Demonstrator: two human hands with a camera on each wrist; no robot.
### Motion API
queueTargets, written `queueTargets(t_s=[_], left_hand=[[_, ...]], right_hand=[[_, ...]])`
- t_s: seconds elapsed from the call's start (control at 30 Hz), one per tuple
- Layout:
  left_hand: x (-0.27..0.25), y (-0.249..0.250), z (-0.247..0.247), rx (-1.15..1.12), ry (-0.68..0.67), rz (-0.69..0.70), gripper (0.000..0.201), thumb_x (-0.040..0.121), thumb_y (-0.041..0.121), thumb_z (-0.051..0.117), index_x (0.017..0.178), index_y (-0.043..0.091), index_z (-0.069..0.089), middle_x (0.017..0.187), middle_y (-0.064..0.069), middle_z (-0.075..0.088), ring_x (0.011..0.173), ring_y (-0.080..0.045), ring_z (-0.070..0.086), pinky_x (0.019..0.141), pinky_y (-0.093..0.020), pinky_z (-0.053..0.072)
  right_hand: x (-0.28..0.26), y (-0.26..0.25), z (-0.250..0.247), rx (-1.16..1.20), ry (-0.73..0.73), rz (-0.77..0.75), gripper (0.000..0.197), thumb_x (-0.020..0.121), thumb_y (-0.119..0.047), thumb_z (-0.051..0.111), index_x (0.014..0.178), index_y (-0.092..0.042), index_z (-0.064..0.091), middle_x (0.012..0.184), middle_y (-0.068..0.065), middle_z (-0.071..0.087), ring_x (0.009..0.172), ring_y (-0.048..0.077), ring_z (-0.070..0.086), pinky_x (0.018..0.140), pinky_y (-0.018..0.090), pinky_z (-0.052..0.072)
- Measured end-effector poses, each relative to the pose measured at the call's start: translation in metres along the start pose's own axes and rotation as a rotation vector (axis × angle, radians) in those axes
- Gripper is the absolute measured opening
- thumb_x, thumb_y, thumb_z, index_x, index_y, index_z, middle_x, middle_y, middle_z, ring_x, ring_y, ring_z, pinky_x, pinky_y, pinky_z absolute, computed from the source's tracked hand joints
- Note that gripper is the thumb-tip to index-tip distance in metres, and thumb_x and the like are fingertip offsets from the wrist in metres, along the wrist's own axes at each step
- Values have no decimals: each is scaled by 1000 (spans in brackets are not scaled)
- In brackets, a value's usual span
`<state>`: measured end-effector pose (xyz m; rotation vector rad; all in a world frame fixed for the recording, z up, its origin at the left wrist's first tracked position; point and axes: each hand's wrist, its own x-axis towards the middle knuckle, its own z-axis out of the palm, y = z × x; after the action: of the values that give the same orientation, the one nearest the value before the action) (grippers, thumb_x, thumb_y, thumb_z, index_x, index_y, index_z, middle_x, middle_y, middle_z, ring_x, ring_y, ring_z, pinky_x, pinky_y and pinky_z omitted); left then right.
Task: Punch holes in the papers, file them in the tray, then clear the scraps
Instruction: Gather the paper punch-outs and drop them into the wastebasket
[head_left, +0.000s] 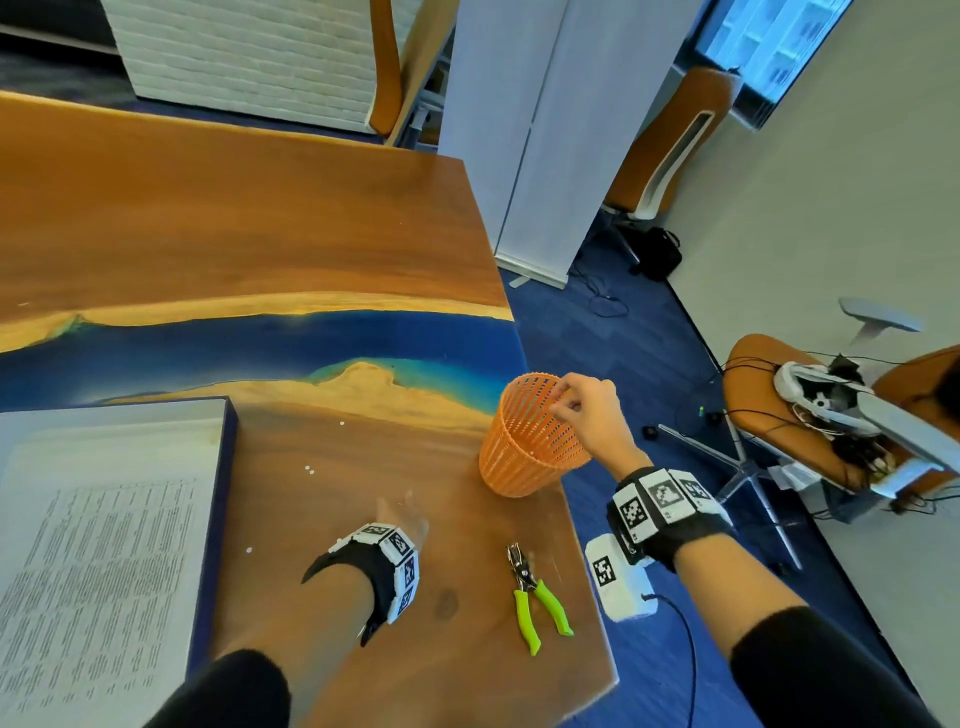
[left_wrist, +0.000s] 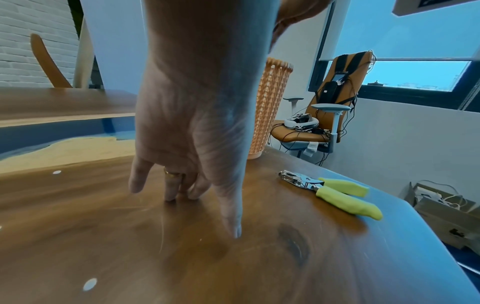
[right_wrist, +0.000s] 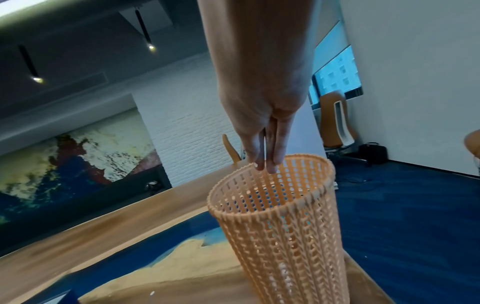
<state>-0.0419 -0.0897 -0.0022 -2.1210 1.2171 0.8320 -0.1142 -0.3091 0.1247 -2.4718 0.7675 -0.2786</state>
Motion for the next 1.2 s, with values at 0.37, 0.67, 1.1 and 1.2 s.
queueTargets(t_s=[0.37, 0.67, 1.1, 1.2], left_hand=[[0, -16, 15, -3, 101, 87, 76, 93, 36, 55, 151, 8, 16, 160, -9, -8, 145, -24, 19, 109, -45, 28], [-2, -46, 23, -90, 365, 3, 58, 101, 36, 35, 148, 5, 21, 155, -8, 21, 140, -23, 28, 109, -43, 28], [-8, -119, 60, -348, 364, -357, 94, 84, 37, 67, 150, 7, 7, 160, -11, 2, 147, -25, 13, 113, -42, 25], [-3, -131, 72, -446, 323, -409, 109, 77, 35, 75, 150, 4, 2, 160, -11, -1, 147, -24, 14, 117, -39, 24]], right_hand=[[0, 4, -4, -7, 51, 44, 32, 69, 4, 75, 79, -13, 49, 64, 14, 63, 67, 23, 64, 68, 33, 50], [15, -20, 11, -24, 180, -8, 17, 91, -16, 55, 78, -8, 63, 73, 8, 64, 70, 22, 61, 64, 41, 53], [37, -119, 177, -7, -261, -383, 13, 88, -7, 59, 97, -7, 69, 99, 8, 65, 92, 21, 60, 80, 31, 47], [41, -117, 208, -33, -355, -355, 21, 88, -2, 54, 103, -5, 68, 105, 11, 65, 98, 24, 59, 85, 32, 45]])
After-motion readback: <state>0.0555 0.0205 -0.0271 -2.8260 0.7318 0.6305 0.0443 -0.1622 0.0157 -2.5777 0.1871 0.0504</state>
